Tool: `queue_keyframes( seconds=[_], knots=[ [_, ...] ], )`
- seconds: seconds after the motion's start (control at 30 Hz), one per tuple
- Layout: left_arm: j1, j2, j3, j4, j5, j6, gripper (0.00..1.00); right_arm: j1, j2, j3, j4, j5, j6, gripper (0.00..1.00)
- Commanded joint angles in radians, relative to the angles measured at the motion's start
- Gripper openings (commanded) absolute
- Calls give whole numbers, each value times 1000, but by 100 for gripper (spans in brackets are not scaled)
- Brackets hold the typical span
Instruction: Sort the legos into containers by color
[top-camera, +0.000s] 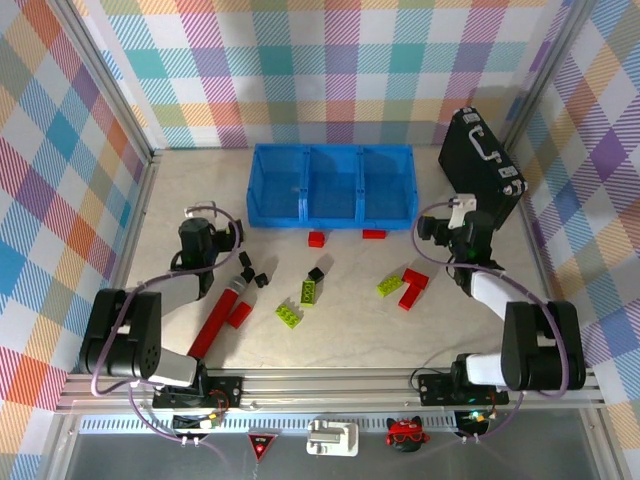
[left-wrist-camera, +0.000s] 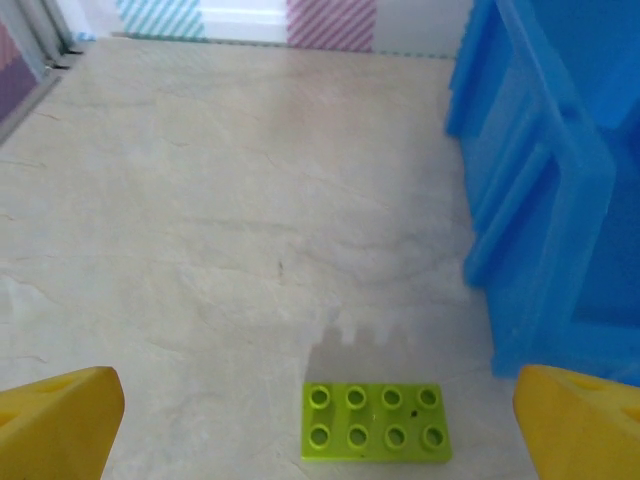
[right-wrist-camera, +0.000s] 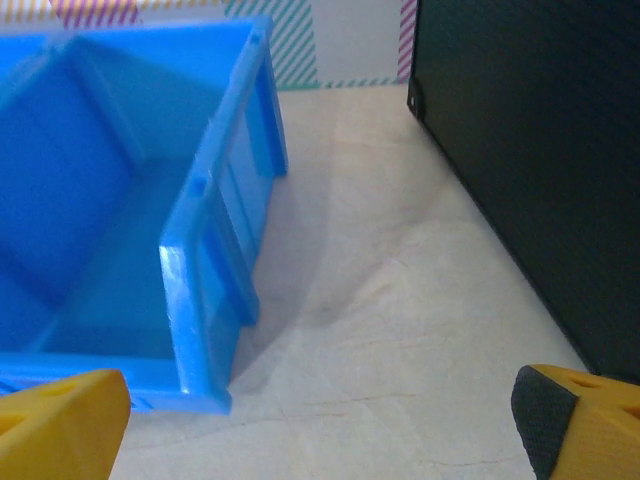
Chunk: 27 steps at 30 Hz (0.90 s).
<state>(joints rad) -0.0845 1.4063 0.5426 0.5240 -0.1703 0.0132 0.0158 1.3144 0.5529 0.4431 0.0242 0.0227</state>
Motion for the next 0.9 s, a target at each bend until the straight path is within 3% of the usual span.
queue_keyframes(
  seconds=[0.0,0.07,0.27,0.63,0.87],
  knots=[
    [-11,-69,82,-204,-98,-91,100,-1,-52,67,-224,-21,58,99],
    [-9,-85,145,-326,-149,-213,100,-1,-67,118,-349,1,120,99],
    [-9,-127,289,-618,-4,-324,100,-1,-93,258,-667,-3,274,96],
    [-10,-135,499,-1110,284,-255,99,18,-147,377,-1013,-139,322,82],
    [-21,-64,598,-1316,334,-226,94,55,-177,413,-1177,-168,305,77]
  ],
)
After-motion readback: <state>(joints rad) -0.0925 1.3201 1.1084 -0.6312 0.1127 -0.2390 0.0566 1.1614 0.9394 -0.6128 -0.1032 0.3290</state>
